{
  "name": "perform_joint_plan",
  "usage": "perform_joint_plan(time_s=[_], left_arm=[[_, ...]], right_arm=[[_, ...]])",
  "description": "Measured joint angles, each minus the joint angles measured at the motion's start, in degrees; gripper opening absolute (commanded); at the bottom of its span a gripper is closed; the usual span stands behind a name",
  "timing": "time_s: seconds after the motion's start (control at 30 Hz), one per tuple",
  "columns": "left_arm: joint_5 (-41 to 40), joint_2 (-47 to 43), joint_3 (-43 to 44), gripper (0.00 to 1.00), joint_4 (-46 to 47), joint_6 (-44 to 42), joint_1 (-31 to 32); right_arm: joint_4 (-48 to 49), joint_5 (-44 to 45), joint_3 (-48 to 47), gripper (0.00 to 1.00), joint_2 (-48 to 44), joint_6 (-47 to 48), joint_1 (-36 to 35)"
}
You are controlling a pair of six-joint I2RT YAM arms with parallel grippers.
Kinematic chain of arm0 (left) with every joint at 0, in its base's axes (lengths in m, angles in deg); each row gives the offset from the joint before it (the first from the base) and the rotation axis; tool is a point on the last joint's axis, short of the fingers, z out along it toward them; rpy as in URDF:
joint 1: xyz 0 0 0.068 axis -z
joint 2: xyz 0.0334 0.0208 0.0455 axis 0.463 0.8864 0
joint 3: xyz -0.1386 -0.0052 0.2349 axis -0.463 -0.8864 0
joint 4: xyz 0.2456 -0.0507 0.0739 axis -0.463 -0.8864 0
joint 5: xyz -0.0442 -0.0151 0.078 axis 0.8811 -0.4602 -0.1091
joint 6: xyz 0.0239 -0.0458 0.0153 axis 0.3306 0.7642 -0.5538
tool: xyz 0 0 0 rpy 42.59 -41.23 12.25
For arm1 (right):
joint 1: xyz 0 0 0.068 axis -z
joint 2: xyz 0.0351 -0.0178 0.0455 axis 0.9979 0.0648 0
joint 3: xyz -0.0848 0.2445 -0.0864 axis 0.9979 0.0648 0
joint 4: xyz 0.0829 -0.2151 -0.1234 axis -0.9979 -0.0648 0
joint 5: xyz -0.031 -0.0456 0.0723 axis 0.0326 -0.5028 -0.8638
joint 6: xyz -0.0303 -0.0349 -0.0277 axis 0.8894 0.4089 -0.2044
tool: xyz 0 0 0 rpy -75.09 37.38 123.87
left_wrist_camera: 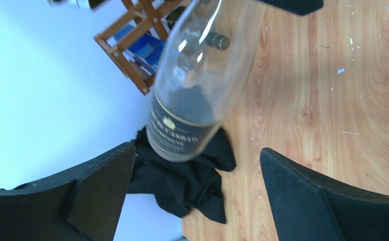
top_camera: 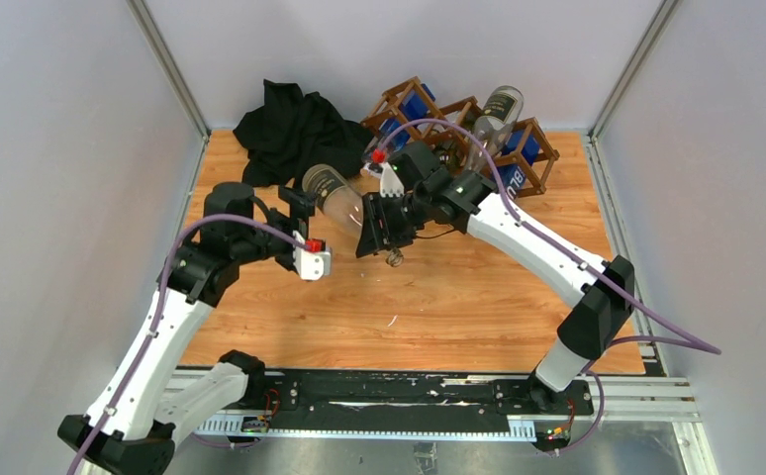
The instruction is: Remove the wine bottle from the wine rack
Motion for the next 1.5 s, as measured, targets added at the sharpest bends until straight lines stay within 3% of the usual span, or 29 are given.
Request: perform_joint_plan(time_s=[0.63, 0.73, 0.8, 0.87, 0.93, 0.97, 1.0, 1.03, 1.1, 1.17, 1.27, 1.5], left_arm=[[-0.52, -7.74, -11.61, 0.99, 4.96, -10.54, 6.51], [-0.31, -8.44, -12.59, 0.88, 5.14, -11.37, 7.28], [-0.22, -9.16, -13.09, 0.75, 5.11, -11.67, 7.43], [0.0, -9.7, -13.46, 0.56, 4.81, -12.52, 8.02], [0.04, -10.21, -13.86, 0.29, 5.29, -12.59, 8.09], [-0.09, -10.4, -13.92, 0.16, 5.6, -12.7, 8.09], [-0.07, -10.51, -13.94, 0.05, 5.66, -12.74, 8.09], [-0.07, -10.67, -14.08, 0.0, 5.81, -12.72, 8.11], [-0.09, -11.56, -15.56, 0.0, 7.69, -12.26, 8.11], [-0.09, -12.79, -17.94, 0.0, 11.15, -11.17, 8.11], [-0.52, -13.77, -21.29, 0.0, 13.6, -8.41, 8.15], [-0.35, -10.78, -22.6, 0.0, 13.88, -3.48, 8.87]], right_arm=[[-2.23, -6.8, -8.94, 0.0, 6.84, 4.7, -7.19], [-2.69, -7.82, -10.67, 0.0, 8.44, 5.14, -8.39], [-3.21, -8.5, -11.34, 0.0, 8.83, 5.42, -8.66], [-3.19, -8.61, -11.58, 0.0, 8.87, 5.55, -8.68], [-3.28, -8.41, -12.07, 0.0, 8.94, 5.64, -8.68], [-3.19, -8.37, -12.15, 0.04, 8.98, 5.75, -8.68], [-3.17, -8.39, -12.17, 0.14, 8.98, 5.84, -8.68], [-3.17, -8.41, -12.17, 0.27, 8.98, 5.88, -8.68], [-3.23, -8.37, -12.17, 0.56, 8.98, 5.97, -8.48], [-3.06, -8.55, -12.11, 0.68, 8.98, 6.03, -7.98], [1.86, -10.03, -10.23, 0.74, 7.32, 6.08, -5.99], [10.27, -10.49, -6.19, 0.73, 1.05, 5.29, -2.58]])
